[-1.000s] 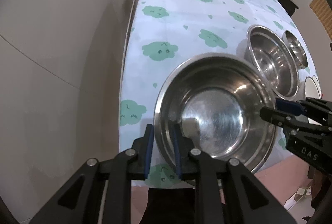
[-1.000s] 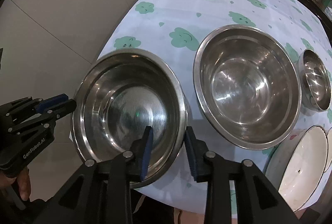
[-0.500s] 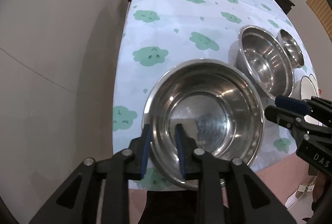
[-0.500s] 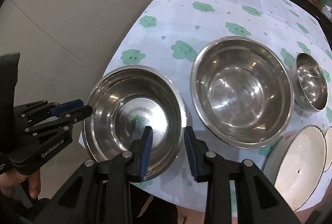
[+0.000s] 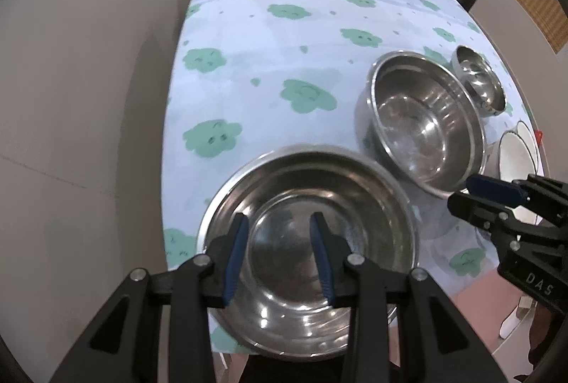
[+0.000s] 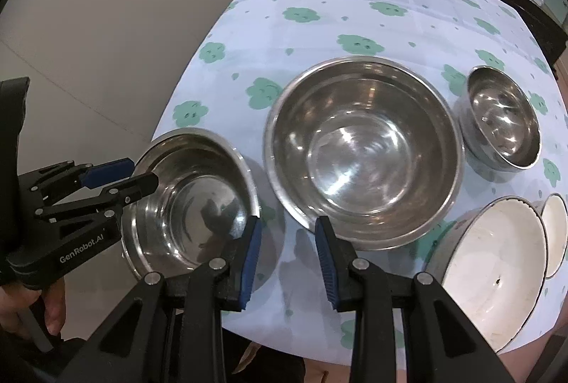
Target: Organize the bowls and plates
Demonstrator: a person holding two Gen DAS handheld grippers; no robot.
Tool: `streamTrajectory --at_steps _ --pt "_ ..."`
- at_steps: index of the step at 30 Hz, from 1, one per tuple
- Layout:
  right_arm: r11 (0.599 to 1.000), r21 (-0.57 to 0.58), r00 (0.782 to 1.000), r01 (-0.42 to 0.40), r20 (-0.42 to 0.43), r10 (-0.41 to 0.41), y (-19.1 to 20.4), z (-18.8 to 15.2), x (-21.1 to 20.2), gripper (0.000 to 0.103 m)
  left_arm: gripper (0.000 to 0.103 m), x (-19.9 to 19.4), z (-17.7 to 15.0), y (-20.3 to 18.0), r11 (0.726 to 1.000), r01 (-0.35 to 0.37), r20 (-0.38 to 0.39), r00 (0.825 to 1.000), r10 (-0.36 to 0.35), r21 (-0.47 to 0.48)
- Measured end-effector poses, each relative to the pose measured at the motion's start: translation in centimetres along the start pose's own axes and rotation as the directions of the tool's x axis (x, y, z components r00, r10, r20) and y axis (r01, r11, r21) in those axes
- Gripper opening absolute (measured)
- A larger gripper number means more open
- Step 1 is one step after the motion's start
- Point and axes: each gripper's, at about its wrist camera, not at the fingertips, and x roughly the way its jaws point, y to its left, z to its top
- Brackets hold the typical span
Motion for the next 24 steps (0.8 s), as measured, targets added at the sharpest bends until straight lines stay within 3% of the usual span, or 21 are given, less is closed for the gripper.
streamTrajectory --at_steps 13,24 --pt "0.998 0.062 1.0 0.022 0.015 -0.023 -3.0 1.5 -0.3 0.034 0.037 0.7 3.5 -2.3 0.997 0.027 0.001 1.0 -0.027 0.074" --pt "0.996 0.087 0.999 0.03 0.01 -0.031 -4.3 2.4 0.1 0.034 0.037 1.4 4.6 -3.1 0.995 0.033 -0.009 0.999 -0.032 0.097"
